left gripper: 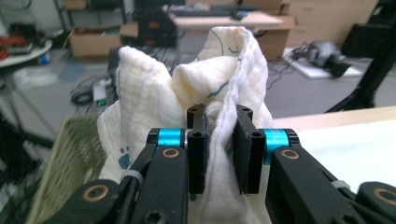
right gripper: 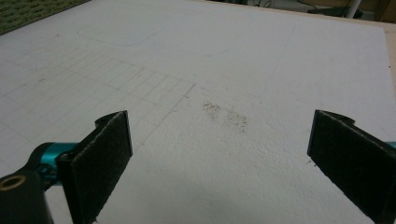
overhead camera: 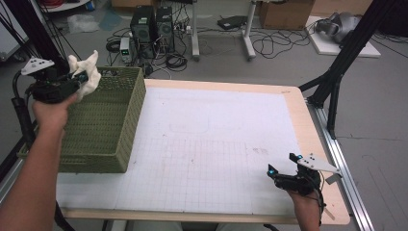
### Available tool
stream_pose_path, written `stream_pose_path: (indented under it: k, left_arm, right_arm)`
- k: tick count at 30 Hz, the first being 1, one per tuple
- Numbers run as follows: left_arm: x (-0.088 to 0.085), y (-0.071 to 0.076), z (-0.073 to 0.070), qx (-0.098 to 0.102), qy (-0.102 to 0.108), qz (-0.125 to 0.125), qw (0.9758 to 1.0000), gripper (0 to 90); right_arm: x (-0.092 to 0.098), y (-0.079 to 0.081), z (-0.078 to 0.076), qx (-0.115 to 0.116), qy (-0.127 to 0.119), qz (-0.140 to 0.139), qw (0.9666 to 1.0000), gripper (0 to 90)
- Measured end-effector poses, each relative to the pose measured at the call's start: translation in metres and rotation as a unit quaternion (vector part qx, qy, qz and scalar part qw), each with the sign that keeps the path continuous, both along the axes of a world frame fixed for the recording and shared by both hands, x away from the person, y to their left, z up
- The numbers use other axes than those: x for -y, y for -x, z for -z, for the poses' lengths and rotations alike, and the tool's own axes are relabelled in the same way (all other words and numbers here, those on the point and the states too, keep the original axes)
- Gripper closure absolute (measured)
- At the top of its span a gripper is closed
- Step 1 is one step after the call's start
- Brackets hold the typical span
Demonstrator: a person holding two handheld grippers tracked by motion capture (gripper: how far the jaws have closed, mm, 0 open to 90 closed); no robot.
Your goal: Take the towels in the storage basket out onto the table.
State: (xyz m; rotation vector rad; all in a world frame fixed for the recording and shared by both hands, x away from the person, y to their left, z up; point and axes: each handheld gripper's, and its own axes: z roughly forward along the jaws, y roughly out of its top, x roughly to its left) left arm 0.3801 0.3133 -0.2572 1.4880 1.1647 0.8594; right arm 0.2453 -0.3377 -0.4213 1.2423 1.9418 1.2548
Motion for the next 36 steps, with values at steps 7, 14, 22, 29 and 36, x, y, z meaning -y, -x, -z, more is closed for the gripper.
stream_pose_path:
  k: [7, 14, 22, 29, 36]
  left_arm:
    - [0.043, -0.001, -0.018, 0.030, 0.014, 0.070, 0.9970, 77.3]
    - [0.076, -0.003, -0.024, 0.040, 0.023, 0.118, 0.9919, 77.3]
    - [0.122, -0.001, -0.021, 0.042, 0.032, 0.190, 0.9804, 77.3]
    - [0.172, 0.005, -0.015, 0.038, 0.030, 0.258, 0.9650, 77.3]
    - [0.226, 0.009, 0.008, 0.025, 0.043, 0.314, 0.9481, 77.2]
  right_arm:
    - [0.001, 0.000, -0.001, 0.005, -0.002, 0.000, 1.0000, 5.7]
    - [0.002, 0.001, -0.002, 0.005, -0.004, 0.001, 1.0000, 5.7]
    - [0.001, 0.001, -0.002, 0.004, -0.006, 0.000, 1.0000, 5.7]
    - [0.001, 0.000, -0.003, 0.008, -0.008, -0.001, 0.9999, 5.7]
    - [0.001, 0.001, -0.004, 0.007, -0.011, 0.000, 0.9999, 5.7]
